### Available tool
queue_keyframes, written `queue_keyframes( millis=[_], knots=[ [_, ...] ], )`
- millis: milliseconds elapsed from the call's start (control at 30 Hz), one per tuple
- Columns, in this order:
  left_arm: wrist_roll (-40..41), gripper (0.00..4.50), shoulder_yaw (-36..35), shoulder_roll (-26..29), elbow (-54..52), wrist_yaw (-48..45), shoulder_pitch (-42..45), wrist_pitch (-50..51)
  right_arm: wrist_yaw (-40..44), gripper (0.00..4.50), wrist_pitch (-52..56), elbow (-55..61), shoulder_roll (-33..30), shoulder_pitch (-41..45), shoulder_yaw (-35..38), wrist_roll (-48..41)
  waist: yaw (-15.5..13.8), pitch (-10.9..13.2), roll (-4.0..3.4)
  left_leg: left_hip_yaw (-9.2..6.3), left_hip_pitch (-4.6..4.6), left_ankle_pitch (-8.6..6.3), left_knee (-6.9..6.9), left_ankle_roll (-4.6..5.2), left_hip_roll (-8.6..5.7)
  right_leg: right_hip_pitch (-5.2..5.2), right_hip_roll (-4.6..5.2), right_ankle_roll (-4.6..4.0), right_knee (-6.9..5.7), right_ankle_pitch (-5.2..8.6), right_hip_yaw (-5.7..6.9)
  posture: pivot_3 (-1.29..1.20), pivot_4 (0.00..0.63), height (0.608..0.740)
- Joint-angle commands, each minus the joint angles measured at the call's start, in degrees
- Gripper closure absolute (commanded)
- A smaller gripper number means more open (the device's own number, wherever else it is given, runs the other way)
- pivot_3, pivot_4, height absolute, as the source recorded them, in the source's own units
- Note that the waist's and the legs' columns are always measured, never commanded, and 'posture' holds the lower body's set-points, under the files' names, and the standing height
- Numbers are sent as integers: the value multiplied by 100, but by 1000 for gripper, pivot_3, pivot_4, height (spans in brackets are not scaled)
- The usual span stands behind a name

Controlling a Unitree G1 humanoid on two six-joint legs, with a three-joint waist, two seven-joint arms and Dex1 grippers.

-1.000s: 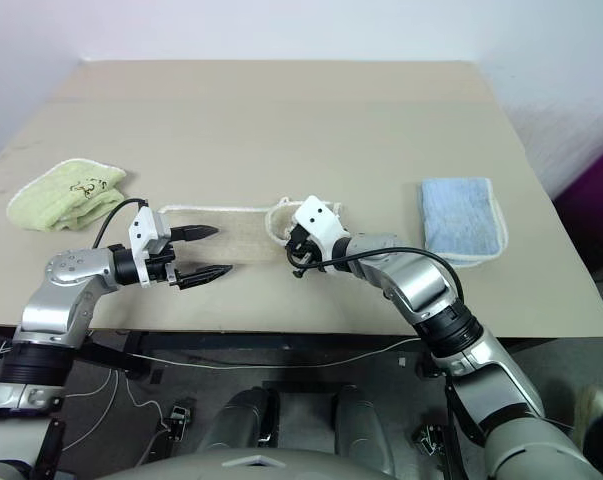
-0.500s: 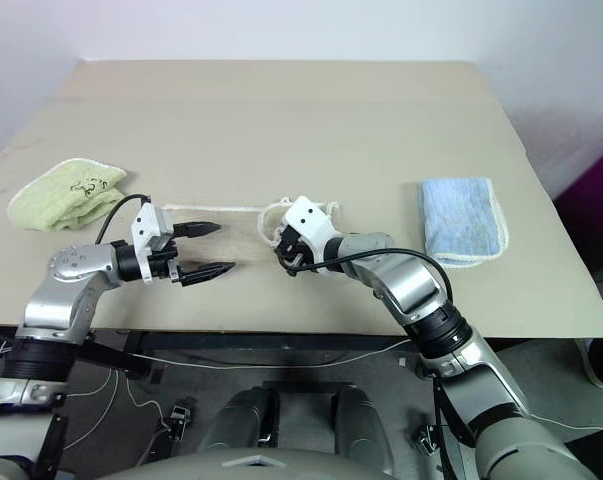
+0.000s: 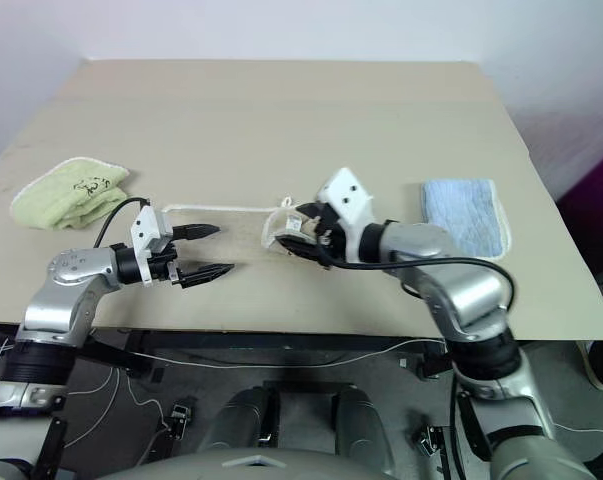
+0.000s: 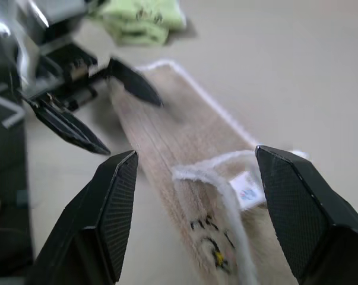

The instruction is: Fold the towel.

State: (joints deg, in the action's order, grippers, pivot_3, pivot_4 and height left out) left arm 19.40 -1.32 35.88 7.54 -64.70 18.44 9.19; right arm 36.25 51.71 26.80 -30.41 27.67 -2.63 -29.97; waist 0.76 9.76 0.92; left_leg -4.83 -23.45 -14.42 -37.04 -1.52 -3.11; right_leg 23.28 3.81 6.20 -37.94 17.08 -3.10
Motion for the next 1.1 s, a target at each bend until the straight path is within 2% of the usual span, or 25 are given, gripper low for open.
queue_keyframes(
  millis=[33, 100, 300, 633, 1100],
  knots=[
    [63, 0, -89, 14, -167, 25, 59, -102, -320, 1766, 52, -201, -193, -140, 432, 169, 1, 0, 0, 0, 0, 0, 0, 0, 0, 0, 0, 0, 0, 0, 0, 0, 150, 740],
    [59, 0, -59, -11, -140, 16, 97, -102, -305, 2413, -161, -398, -371, -281, 317, 410, 1, 0, 0, 1, 0, 0, 1, 0, 0, 1, 0, 0, 0, 0, -1, 0, 150, 740],
    [26, 0, -2, -49, -17, -28, 261, -111, -407, 4485, -645, -1163, -180, -386, 73, 809, 16, 0, 0, 3, 0, 0, 4, 0, 0, 2, -1, 0, 1, 0, -2, 0, 150, 740],
    [55, 0, -101, 34, -140, 22, 149, -85, -272, 4485, -1196, -1864, 198, -102, -425, 1251, 16, 0, -1, 4, 0, 0, 3, 0, 0, 3, -2, 0, 0, 0, -2, 0, 150, 740],
    [104, 0, -153, 28, -291, 167, -44, -44, -92, 4485, -1443, -2480, 885, 880, -597, 1348, 19, 1, -1, 3, 0, 0, 3, -1, 0, 5, -2, 0, 0, 0, -1, 0, 150, 740]
  ],
)
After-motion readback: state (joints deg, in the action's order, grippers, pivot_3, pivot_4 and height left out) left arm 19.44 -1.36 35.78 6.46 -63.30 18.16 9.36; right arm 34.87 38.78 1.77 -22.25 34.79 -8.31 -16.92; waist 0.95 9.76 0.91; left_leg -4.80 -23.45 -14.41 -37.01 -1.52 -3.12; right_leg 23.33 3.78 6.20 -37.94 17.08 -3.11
